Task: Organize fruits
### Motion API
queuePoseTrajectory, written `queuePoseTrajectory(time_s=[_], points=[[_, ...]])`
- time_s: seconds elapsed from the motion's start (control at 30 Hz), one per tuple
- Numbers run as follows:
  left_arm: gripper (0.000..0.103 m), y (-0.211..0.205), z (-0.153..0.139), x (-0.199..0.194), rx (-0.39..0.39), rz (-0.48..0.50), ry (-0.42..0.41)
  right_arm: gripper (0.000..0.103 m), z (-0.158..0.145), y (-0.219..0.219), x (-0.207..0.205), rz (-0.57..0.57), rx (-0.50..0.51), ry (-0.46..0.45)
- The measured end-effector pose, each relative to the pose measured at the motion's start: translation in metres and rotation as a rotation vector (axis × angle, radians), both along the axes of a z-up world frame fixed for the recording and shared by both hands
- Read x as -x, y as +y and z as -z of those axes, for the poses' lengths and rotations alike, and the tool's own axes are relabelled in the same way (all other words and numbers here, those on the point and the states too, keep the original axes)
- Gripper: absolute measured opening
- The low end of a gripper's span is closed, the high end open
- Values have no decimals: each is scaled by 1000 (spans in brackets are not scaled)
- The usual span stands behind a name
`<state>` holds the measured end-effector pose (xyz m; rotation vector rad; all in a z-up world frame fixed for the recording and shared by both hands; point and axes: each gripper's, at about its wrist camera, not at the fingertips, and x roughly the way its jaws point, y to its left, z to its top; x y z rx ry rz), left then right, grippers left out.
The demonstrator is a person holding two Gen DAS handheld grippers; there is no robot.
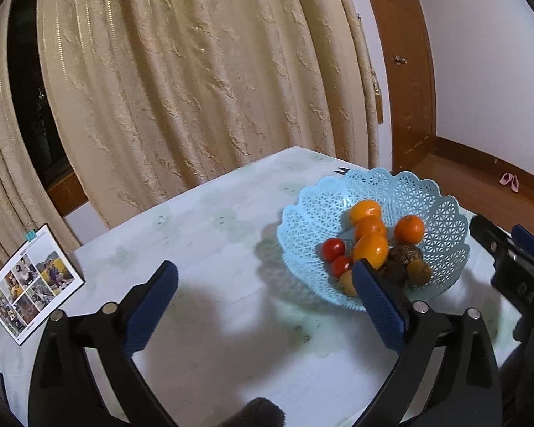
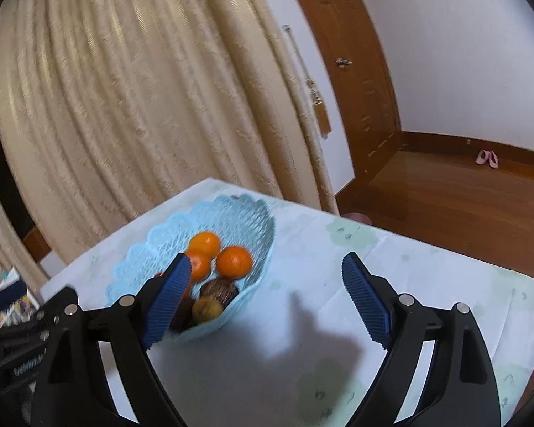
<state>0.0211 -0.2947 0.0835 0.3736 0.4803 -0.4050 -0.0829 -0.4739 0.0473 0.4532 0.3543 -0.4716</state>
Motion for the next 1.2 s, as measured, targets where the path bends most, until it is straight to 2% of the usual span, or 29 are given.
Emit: queuePoseTrajectory(time_s=[0.23,0.4,0.67,1.2], points=[[98,11,-3,4,22,-7,-15,96,-14,42,1,-93,183,85],[98,18,-5,6,34,-26,-34,100,-28,54,3,-113,235,83],[98,25,-9,5,60,-27,-24,100,-34,54,1,-97,247,106],[98,24,-11,7,52,-14,-31,100,-26,57,-8,-104,258,147]])
